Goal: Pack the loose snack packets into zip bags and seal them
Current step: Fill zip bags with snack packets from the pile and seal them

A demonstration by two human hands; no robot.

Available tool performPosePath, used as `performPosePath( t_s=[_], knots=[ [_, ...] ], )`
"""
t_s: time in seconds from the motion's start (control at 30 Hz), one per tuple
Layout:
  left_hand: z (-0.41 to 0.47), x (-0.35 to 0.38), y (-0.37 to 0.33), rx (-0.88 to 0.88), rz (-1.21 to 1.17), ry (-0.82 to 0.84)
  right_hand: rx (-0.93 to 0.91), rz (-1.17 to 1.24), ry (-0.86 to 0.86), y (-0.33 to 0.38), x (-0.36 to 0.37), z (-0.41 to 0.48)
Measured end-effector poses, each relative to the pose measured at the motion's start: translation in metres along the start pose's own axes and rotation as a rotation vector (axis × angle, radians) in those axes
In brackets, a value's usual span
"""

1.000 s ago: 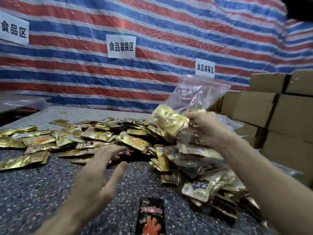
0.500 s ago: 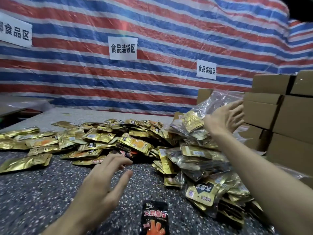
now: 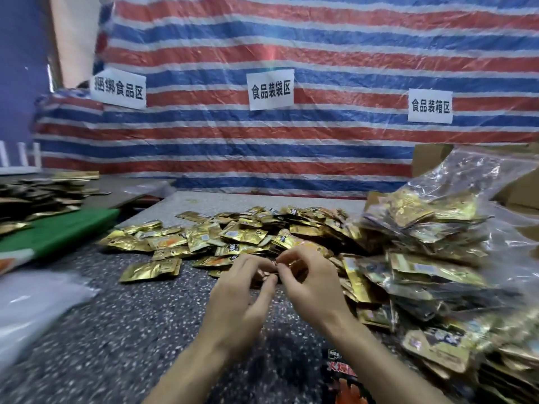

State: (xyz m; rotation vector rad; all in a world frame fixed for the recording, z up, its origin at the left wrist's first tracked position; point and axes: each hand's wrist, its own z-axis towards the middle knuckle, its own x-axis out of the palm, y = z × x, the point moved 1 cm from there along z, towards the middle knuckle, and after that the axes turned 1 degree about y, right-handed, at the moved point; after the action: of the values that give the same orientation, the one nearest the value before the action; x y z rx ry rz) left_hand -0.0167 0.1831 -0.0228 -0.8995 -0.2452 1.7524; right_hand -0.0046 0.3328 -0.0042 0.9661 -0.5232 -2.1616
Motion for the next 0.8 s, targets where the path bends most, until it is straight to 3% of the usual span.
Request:
performPosePath(
  t_s=[0.3,0.47,0.6,0.7,0.8],
  knots=[
    [0.011,-0.034,0.027,-0.169,0.049,-0.034,0.013,0.062,-0.036,-0.032,0.002,-0.028],
    [0.002,-0.093,0.052,-0.269,0.607,0.000,0.004,0.089,-0.024,-0.028,0.003,-0.029],
    [-0.010,-0.162,0.086,-0.632,1.209,0.109,0.022,0.115,-0.050,-0.029,0.000,-0.030],
    [-0.032,-0.189,0.109,-0.904,1.270,0.297,0.016,0.121,-0.038,-0.029,0.000,-0.030],
    [-0.048,-0.201,0.122,-0.868,1.318,0.292,0.016,0.120,-0.028,-0.028,0.001,-0.030]
  ],
)
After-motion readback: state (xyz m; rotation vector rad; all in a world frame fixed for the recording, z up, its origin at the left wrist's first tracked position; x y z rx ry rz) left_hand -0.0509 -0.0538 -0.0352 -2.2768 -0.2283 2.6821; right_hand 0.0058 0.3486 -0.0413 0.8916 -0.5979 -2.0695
